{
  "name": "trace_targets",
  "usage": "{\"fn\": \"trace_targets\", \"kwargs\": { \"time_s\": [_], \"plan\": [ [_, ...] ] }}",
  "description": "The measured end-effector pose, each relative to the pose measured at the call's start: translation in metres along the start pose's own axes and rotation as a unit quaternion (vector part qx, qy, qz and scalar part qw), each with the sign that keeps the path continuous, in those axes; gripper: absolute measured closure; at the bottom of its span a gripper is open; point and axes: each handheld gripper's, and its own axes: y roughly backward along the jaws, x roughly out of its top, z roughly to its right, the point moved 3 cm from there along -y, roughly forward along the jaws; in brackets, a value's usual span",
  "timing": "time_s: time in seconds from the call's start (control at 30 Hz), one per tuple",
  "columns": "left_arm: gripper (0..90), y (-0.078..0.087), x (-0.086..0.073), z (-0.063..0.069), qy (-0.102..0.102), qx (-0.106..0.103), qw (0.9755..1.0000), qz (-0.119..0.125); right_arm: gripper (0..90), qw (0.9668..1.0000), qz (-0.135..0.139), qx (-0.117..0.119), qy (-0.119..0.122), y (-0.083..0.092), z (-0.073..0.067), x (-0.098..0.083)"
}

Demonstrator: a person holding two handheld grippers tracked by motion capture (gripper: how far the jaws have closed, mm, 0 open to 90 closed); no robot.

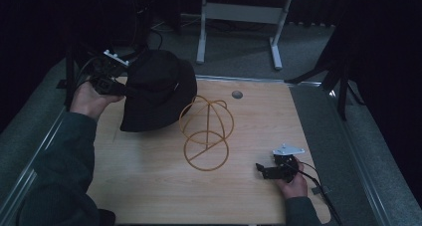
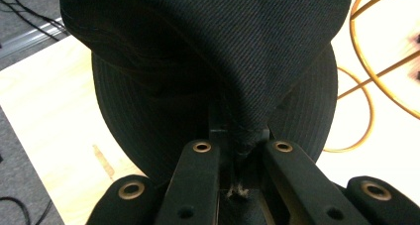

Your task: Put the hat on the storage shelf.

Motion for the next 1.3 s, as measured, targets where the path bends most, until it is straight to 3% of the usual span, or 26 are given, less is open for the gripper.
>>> {"fn": "trace_targets", "kwargs": {
  "time_s": [1.3],
  "plan": [
    [88.5,0.026,-0.008,-0.008,-0.010,-0.020,0.9991,0.035,11.3,1.0000,0.001,0.000,0.002,0.000,0.000,0.000]
  ]
}}
